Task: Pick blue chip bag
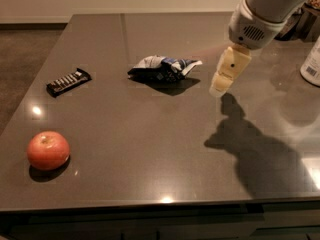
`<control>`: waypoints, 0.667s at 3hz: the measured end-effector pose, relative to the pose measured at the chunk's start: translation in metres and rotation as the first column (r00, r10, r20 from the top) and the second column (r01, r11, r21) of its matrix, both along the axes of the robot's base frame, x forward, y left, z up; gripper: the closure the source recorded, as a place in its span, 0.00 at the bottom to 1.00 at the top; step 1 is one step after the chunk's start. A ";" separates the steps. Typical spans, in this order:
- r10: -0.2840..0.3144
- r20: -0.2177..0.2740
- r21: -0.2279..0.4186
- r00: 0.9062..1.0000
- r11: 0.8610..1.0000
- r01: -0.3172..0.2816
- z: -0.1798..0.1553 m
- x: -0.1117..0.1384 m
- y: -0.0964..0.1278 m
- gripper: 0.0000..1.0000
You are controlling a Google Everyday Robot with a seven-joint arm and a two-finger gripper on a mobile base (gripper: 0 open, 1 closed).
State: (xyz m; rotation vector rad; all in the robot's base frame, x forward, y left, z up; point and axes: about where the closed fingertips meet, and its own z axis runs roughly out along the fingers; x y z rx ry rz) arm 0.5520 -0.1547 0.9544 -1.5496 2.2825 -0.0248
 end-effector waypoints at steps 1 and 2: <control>0.005 -0.016 0.031 1.000 1.000 -0.004 -0.021 0.034 0.027 0.00; 0.010 -0.047 0.047 0.999 0.999 -0.008 -0.045 0.060 0.048 0.00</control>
Offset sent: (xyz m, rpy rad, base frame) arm 0.0895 0.0714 -0.0719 0.0663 0.0843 0.0133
